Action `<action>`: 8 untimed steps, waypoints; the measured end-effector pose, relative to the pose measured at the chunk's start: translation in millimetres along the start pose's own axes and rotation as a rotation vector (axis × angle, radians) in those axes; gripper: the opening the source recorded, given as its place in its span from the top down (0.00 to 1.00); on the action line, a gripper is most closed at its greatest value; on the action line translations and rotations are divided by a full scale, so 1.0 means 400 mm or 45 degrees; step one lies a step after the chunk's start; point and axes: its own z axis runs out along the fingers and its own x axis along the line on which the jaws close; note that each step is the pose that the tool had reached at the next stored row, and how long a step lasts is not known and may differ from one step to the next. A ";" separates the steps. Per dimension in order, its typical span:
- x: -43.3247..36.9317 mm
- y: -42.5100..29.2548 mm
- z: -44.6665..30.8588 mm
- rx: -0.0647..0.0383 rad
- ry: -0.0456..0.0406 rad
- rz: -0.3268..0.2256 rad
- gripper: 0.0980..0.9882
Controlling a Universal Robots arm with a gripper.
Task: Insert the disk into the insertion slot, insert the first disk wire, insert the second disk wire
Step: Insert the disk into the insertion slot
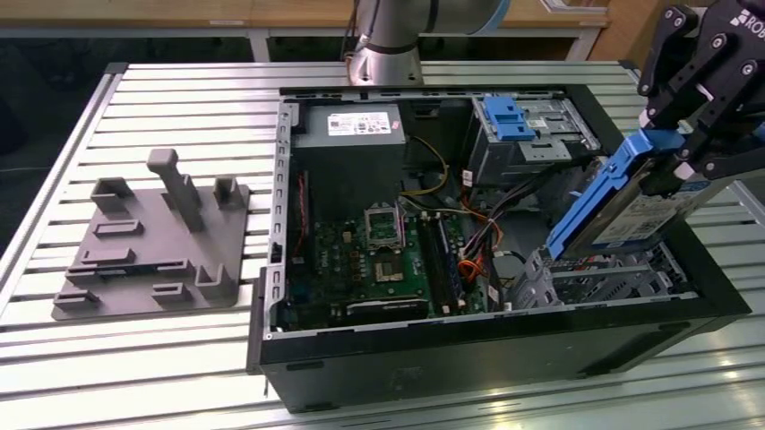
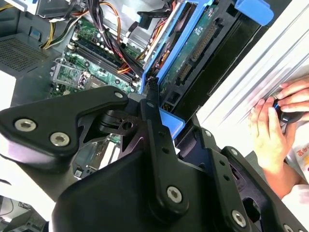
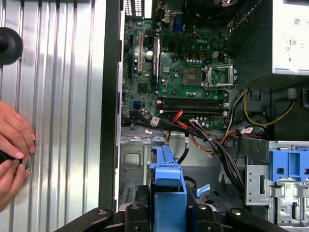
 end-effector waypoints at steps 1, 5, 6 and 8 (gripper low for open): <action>0.000 0.000 0.003 0.000 0.000 0.000 0.70; 0.001 -0.001 0.012 0.000 0.000 -0.001 0.70; 0.001 -0.001 0.015 0.000 0.000 -0.001 0.70; 0.002 -0.001 0.019 0.000 0.000 -0.001 0.70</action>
